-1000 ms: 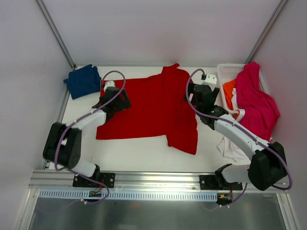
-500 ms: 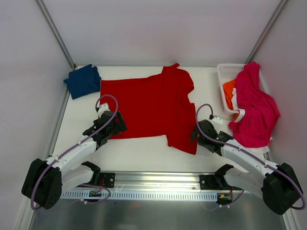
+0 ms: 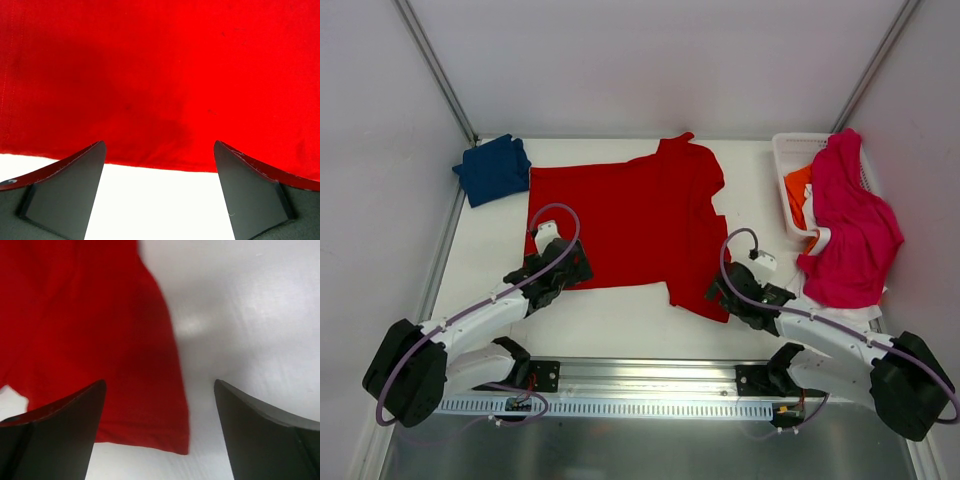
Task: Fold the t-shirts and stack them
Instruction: Flatten the tshirt out
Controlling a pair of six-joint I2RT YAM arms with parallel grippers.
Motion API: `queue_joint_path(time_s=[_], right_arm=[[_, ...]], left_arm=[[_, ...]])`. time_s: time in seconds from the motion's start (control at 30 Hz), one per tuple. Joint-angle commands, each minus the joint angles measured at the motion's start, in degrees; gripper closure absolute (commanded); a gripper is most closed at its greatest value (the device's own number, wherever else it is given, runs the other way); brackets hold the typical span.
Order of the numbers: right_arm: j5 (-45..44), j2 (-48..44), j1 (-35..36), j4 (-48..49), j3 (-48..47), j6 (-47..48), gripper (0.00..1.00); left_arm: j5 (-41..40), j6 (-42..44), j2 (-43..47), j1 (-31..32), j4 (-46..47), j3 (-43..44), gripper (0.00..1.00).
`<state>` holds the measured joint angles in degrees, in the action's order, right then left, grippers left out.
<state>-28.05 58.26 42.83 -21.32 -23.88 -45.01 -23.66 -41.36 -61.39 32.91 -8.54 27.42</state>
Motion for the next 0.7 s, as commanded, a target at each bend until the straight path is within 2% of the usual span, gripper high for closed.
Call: queue_joint_path(time_s=[0.0, 0.07, 0.1, 0.13, 0.17, 0.23, 0.27, 0.33, 0.57, 0.67], right_arm=[[5.64, 4.21, 3.57, 7.60, 3.22, -7.98, 0.09], [3.80, 6.42, 7.52, 8.14, 1.74, -9.73, 0.17], [3.01, 8.78, 9.88, 6.75, 0.77, -10.18, 0.29], [1.61, 9.93, 10.95, 6.04, -0.98, -10.79, 0.36], [0.99, 11.86, 12.09, 5.42, -1.78, -12.10, 0.52], [-0.50, 13.19, 14.99, 4.45, -3.18, -13.69, 0.71], [-0.86, 13.63, 16.05, 3.92, -3.54, -15.26, 0.86], [-2.53, 14.69, 18.69, 1.99, -5.11, -16.59, 0.99], [-10.44, 14.69, 28.78, -15.03, -10.83, -24.67, 1.00], [-12.37, 12.85, 32.04, -20.58, -10.40, -28.98, 0.99]], left_arm=[[-3.67, -2.49, -0.58, 1.28, -0.96, -0.52, 0.10], [-3.85, -2.67, -1.10, 1.55, -1.22, -0.44, 0.10], [-4.02, -2.76, -1.19, 1.72, -1.22, -0.52, 0.10], [-4.11, -2.84, -1.28, 1.81, -1.22, -0.61, 0.10], [-4.46, -2.84, -1.37, 1.90, -1.22, -0.79, 0.10], [-4.55, -2.93, -1.28, 1.90, -1.22, -0.96, 0.10], [-4.55, -2.93, -1.11, 1.90, -1.31, -1.05, 0.10], [-4.64, -2.85, -0.84, 1.99, -1.31, -1.14, 0.10], [-4.73, -2.76, -0.93, 1.99, -1.31, -1.05, 0.10], [-4.55, -2.67, -0.67, 1.99, -1.31, -1.23, 0.10]])
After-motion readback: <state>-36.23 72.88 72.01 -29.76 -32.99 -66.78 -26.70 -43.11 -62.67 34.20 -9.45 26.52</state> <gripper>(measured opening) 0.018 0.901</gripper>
